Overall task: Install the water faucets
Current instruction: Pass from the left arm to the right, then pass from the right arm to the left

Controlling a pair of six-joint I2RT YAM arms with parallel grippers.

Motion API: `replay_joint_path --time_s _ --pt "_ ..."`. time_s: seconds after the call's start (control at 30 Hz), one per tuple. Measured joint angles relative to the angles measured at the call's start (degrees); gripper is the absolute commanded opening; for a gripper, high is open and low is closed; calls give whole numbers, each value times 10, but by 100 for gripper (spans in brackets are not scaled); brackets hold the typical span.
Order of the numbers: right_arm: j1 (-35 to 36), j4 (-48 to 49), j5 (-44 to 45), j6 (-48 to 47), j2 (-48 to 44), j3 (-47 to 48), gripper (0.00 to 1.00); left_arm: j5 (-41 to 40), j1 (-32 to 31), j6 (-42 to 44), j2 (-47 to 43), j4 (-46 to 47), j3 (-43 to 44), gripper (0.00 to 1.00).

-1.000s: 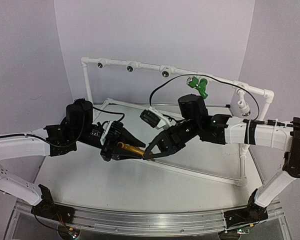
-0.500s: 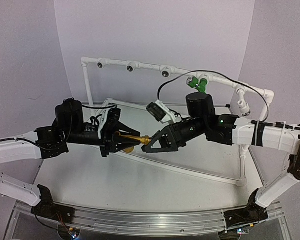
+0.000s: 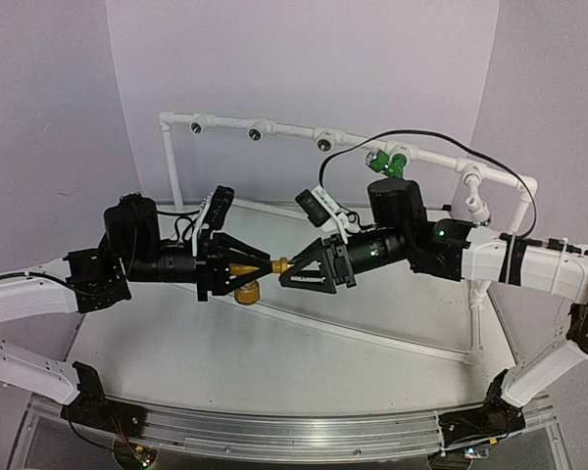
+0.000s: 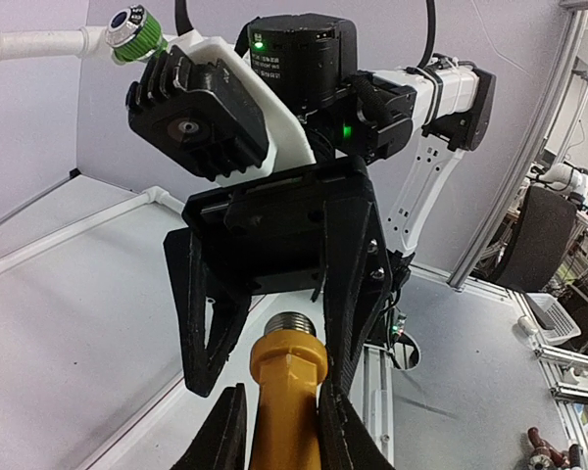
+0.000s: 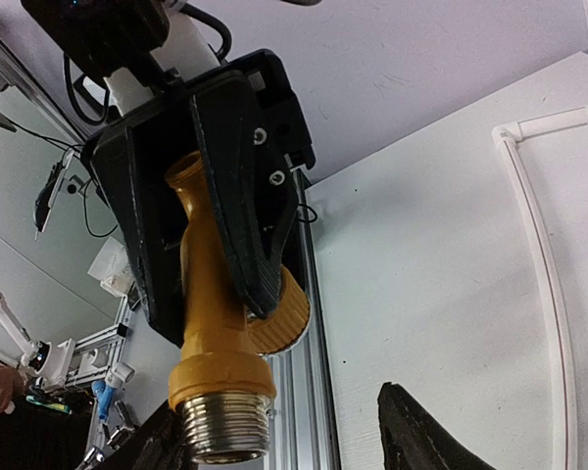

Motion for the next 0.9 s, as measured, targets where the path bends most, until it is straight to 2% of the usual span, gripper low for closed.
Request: replay_joint_path --time_s 0.17,0.2,0.27,0.33,0.37,0.4,0.43,0.53,0.6,0.73,0.9 --pt "0 7 -9 2 1 0 50 8 0 -14 12 0 0 0" --pt "0 9 -12 2 1 0 45 11 0 -15 15 0 0 0" --pt "0 15 -20 6 1 0 29 14 0 -17 21 0 0 0" --pt "0 23 -27 9 1 0 6 18 0 -18 27 -1 0 0" --pt "-1 24 -30 13 2 0 0 21 0 -18 28 -1 0 0" --pt "-3 25 -33 16 2 0 0 23 1 -19 28 -3 1 0" --pt "-3 27 -37 16 2 0 0 25 1 -20 28 -4 1 9" --pt "-4 35 -41 26 2 -1 0 31 2 -21 28 -4 2 45" --pt "-4 50 -40 32 0 -8 0 36 4 -27 28 -4 4 59" --pt "-3 80 -28 46 -16 -34 0 59 5 -33 28 -4 5 64" --pt "-3 104 -26 59 -28 -40 0 73 5 -40 28 -4 5 58"
